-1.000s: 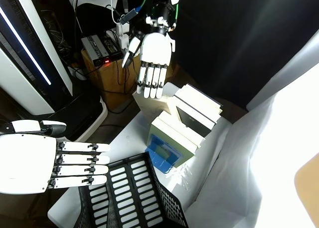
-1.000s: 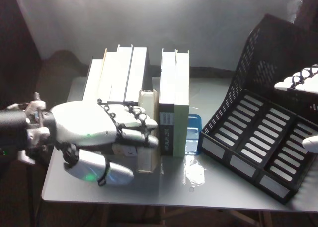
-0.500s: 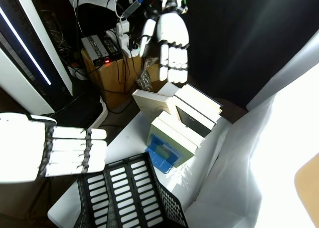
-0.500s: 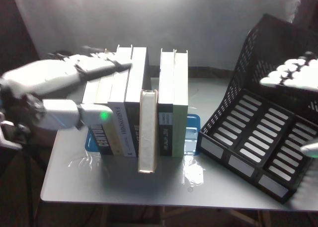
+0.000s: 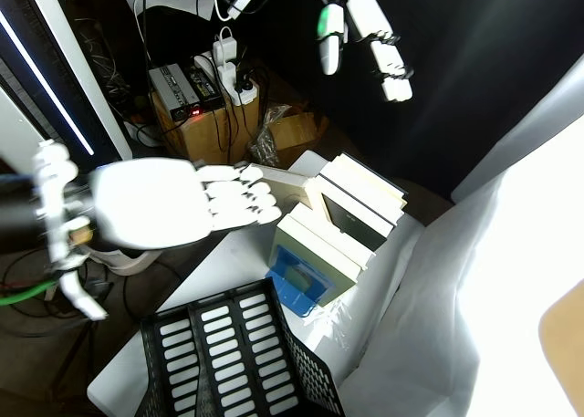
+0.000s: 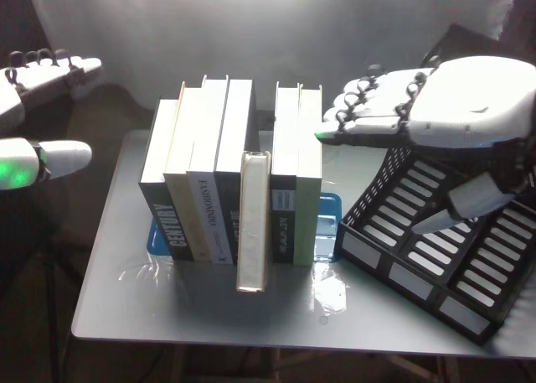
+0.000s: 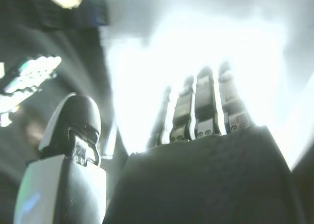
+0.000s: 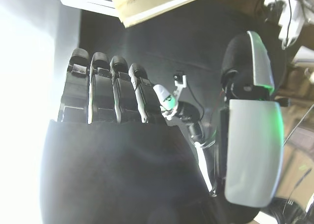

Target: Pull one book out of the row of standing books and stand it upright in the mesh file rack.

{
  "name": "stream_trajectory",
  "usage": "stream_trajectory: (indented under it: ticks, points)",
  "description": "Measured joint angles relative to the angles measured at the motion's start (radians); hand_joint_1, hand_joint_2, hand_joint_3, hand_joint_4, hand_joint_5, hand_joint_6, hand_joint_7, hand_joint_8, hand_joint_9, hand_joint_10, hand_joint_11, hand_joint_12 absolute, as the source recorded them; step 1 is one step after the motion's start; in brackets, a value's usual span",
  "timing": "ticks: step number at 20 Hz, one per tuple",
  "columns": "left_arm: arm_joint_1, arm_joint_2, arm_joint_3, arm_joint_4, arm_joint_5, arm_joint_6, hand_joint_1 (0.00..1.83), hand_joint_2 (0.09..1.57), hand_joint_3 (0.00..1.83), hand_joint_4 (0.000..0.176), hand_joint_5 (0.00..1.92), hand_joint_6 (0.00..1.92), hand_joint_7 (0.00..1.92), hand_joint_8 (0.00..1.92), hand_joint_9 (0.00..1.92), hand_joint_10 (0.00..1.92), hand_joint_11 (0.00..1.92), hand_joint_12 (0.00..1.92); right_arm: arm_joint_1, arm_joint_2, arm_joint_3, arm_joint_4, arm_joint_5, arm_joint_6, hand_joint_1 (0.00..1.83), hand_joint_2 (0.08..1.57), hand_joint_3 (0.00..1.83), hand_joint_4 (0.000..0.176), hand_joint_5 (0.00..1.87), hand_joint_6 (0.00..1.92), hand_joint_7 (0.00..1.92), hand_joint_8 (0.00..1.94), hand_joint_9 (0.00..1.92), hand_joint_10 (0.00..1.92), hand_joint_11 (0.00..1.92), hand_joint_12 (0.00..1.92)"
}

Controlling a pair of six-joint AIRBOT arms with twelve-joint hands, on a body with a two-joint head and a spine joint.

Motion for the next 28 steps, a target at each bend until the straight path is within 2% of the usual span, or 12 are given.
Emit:
stream_trajectory:
  ticks: [2,8,12,14,15,16,17,19,22,25,26,28]
  points:
    - [0.029,0.000,0.005,-0.046,0.003,0.000,0.39,1.28,0.00,0.097,0.01,0.00,0.00,0.00,0.00,0.00,0.00,0.00,0.017,-0.048,0.027,-0.117,-0.013,0.074,0.82,0.98,0.00,0.000,0.00,0.00,0.00,0.00,0.00,0.00,0.00,0.00]
    - [0.093,0.004,0.015,-0.141,-0.016,0.014,0.46,1.29,0.00,0.091,0.05,0.02,0.00,0.00,0.00,0.00,0.00,0.00,0.068,-0.187,0.086,-0.423,-0.017,0.231,0.71,0.94,0.00,0.000,0.00,0.00,0.00,0.00,0.00,0.00,0.00,0.00]
    - [0.068,-0.039,0.083,-0.141,-0.008,-0.013,0.46,1.29,0.00,0.080,0.06,0.01,0.00,0.00,0.00,0.00,0.00,0.00,0.066,-0.230,0.129,-0.484,-0.018,0.258,0.78,0.92,0.00,0.000,0.00,0.00,0.00,0.00,0.00,0.00,0.00,0.00]
    - [0.007,-0.080,0.120,-0.091,0.030,-0.033,0.39,1.31,0.00,0.098,0.02,0.01,0.00,0.00,0.00,0.00,0.00,0.00,0.057,-0.230,0.144,-0.484,-0.032,0.259,0.73,0.94,0.00,0.000,0.00,0.00,0.00,0.00,0.00,0.00,0.00,0.00]
    - [-0.027,-0.096,0.129,-0.045,0.050,-0.040,0.50,1.30,0.00,0.112,0.02,0.01,0.00,0.00,0.00,0.00,0.00,0.00,0.052,-0.235,0.155,-0.489,-0.038,0.258,0.74,0.93,0.00,0.000,0.00,0.00,0.00,0.00,0.00,0.00,0.00,0.00]
    - [-0.052,-0.106,0.132,-0.003,0.067,-0.043,0.58,1.29,0.00,0.078,0.07,0.03,0.01,0.00,0.00,0.00,0.00,0.00,0.047,-0.245,0.172,-0.489,-0.038,0.259,0.76,0.93,0.00,0.000,0.00,0.00,0.00,0.00,0.00,0.00,0.00,0.00]
    - [-0.061,-0.110,0.135,0.008,0.067,-0.044,0.58,1.29,0.00,0.078,0.07,0.03,0.01,0.00,0.00,0.00,0.00,0.00,0.044,-0.252,0.180,-0.492,-0.039,0.259,0.76,0.93,0.00,0.000,0.00,0.00,0.00,0.00,0.00,0.00,0.00,0.00]
    - [-0.069,-0.118,0.150,0.018,0.076,-0.048,0.59,1.29,0.00,0.049,0.09,0.03,0.00,0.00,0.00,0.00,0.00,0.00,0.034,-0.277,0.204,-0.502,-0.047,0.259,0.72,0.93,0.00,0.000,0.00,0.00,0.00,0.00,0.00,0.00,0.00,0.00]
    - [-0.069,-0.119,0.154,0.005,0.085,-0.050,0.53,1.31,0.00,0.060,0.08,0.02,0.00,0.00,0.00,0.00,0.00,0.00,0.033,-0.307,0.221,-0.518,-0.051,0.259,0.74,0.92,0.00,0.000,0.00,0.00,0.00,0.00,0.00,0.00,0.00,0.00]
    - [-0.069,-0.119,0.154,0.015,0.093,-0.050,0.57,1.30,0.00,0.029,0.13,0.04,0.04,0.01,0.00,0.00,0.00,0.00,0.042,-0.320,0.225,-0.532,-0.048,0.256,0.69,0.95,0.00,0.005,0.00,0.00,0.00,0.00,0.00,0.00,0.00,0.00]
    - [-0.069,-0.119,0.154,0.013,0.093,-0.051,0.51,1.33,0.02,0.045,0.09,0.02,0.01,0.00,0.00,0.00,0.00,0.00,0.050,-0.325,0.232,-0.535,-0.048,0.252,0.59,0.99,0.02,0.007,0.00,0.00,0.00,0.00,0.00,0.00,0.00,0.00]
    - [-0.061,-0.119,0.154,0.011,0.090,-0.058,0.50,1.35,0.02,0.046,0.12,0.03,0.03,0.01,0.00,0.00,0.00,0.00,0.063,-0.340,0.246,-0.534,-0.054,0.245,0.59,0.99,0.02,0.020,0.00,0.00,0.00,0.00,0.00,0.00,0.00,0.00]
